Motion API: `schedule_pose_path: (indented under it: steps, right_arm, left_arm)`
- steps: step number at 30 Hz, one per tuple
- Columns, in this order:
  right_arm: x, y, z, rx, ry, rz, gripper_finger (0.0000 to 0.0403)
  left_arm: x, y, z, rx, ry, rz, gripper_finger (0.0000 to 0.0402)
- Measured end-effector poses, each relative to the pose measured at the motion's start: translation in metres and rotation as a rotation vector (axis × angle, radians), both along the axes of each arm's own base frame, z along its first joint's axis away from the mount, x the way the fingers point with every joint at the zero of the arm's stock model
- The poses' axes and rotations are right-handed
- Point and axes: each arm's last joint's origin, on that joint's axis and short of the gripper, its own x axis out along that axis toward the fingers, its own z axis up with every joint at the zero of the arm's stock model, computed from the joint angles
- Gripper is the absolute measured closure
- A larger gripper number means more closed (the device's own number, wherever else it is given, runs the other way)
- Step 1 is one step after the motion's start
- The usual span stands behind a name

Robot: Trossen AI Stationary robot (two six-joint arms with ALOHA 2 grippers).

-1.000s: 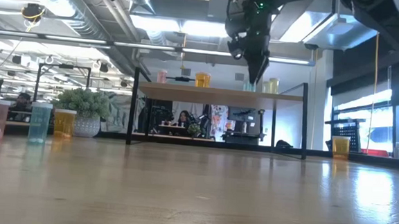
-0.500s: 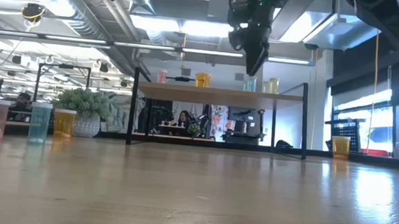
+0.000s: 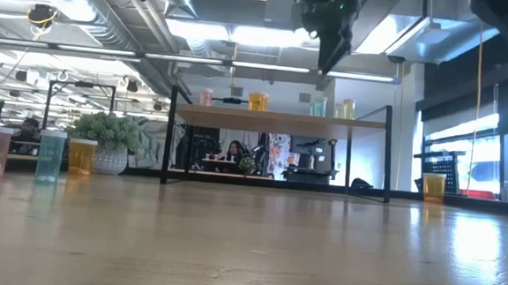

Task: Pick and place medicine bottles onto shelf by color
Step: Put the top red medicine bottle on the shelf, aligned with the other red medicine bottle

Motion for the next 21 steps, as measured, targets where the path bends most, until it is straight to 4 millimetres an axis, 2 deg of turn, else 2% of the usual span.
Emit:
schedule_pose_path:
  steps: [12, 21]
  right_arm:
    - [-0.020, 0.058, 0.049, -0.058, -0.148, 0.050, 0.0212]
    - [-0.020, 0.100, 0.067, -0.075, -0.236, 0.144, 0.0212]
  left_arm:
    - [-0.002, 0.000, -0.002, -0.047, -0.006, 0.026, 0.0273]
    - [-0.012, -0.004, -0.013, -0.270, 0.057, 0.056, 0.0273]
